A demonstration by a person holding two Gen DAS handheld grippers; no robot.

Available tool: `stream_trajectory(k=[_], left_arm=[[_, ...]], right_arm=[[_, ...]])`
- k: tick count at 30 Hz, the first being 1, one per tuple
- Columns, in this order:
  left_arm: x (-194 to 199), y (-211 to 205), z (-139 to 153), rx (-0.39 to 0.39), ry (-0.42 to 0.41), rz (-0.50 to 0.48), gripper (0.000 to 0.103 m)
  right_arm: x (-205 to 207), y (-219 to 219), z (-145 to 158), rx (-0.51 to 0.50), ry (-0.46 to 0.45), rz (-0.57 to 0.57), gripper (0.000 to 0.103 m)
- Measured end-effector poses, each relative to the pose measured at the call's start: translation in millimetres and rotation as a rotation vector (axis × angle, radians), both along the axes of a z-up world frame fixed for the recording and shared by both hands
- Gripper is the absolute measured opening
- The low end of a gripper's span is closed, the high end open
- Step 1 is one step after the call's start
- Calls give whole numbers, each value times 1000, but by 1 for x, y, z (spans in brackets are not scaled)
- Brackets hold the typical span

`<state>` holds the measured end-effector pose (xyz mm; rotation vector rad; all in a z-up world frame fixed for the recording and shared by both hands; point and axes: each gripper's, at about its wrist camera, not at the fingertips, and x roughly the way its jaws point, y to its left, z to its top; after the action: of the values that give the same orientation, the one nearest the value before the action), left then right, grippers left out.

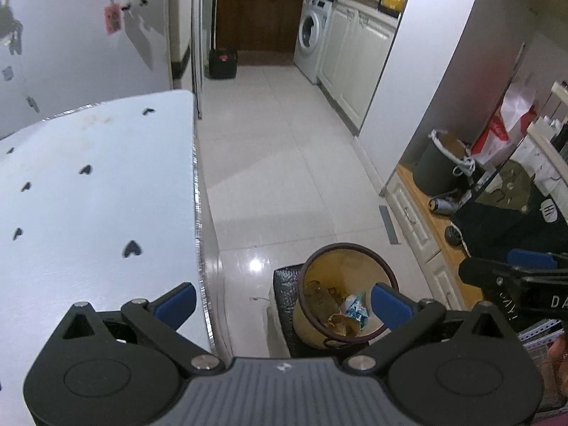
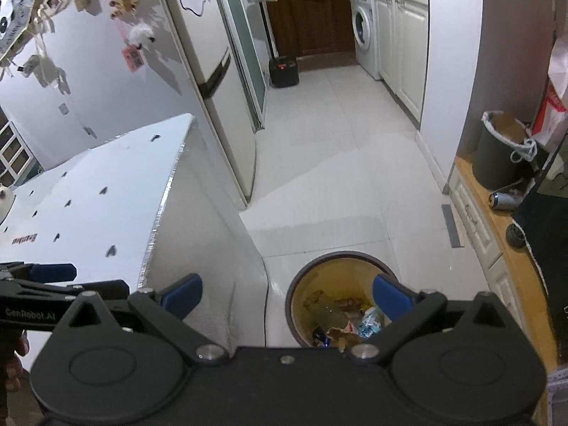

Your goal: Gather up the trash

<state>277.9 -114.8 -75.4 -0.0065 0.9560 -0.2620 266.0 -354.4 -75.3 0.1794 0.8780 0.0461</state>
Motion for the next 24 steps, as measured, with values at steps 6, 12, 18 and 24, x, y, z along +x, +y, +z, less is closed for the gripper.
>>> stream_trajectory(k=[6,12,18,24], left_arm=[[-39,22,25,2,-49,12,103],[-70,32,38,-11,-60,30,103],[-95,32,52,-15,-92,56,103],[-113,30,67,-24,-120,91,103]], right_arm=[[-41,24,25,-14,-38,-25,103],[-78,35,43,-41,-60,-36,103],[-103,37,59,-70,-79,-34,103],[-120,37,74,-91,-100,-17,103]])
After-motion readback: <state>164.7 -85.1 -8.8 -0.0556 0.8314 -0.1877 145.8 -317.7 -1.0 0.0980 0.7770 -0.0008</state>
